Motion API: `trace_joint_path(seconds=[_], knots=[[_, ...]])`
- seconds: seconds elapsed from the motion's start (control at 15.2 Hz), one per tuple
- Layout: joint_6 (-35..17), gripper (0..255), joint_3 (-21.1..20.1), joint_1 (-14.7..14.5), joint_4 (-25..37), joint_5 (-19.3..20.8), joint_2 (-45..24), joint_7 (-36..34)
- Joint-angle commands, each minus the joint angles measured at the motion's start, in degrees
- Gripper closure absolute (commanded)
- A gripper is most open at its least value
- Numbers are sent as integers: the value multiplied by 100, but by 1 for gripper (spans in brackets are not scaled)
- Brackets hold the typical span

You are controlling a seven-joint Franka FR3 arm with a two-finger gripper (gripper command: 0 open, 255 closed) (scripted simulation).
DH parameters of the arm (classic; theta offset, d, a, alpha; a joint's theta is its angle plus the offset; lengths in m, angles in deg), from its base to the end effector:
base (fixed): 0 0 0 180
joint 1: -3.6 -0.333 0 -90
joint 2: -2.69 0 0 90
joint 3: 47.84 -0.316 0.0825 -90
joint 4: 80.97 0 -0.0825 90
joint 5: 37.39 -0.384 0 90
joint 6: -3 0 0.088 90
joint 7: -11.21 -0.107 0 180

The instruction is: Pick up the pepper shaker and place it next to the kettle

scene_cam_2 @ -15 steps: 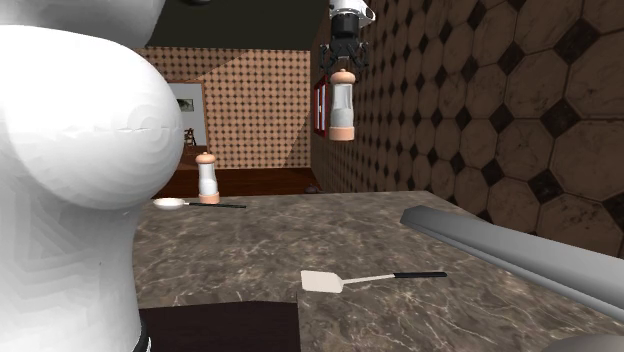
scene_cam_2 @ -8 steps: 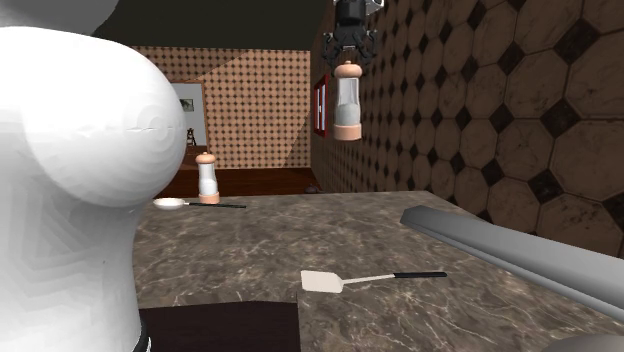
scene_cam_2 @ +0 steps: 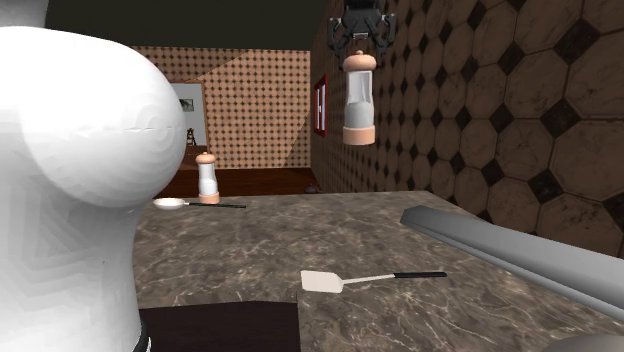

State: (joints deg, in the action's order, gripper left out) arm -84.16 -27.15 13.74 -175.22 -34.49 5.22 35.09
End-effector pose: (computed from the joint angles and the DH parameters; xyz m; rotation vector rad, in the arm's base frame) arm 0.4542 -0.2824 0.6081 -3.1260 0.1890 0.1399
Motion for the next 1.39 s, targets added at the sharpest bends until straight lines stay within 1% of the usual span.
trace_joint_path(seconds=[0.0,0.33,0.66,0.99,1.32], knots=[[-57,255,40,50,-469,167,446,77],[-84,255,150,242,-1335,536,1358,296],[1,255,293,491,-2000,909,2188,579],[167,255,475,783,-2488,1294,2934,941],[383,255,708,1096,-2808,1699,3583,1384]])
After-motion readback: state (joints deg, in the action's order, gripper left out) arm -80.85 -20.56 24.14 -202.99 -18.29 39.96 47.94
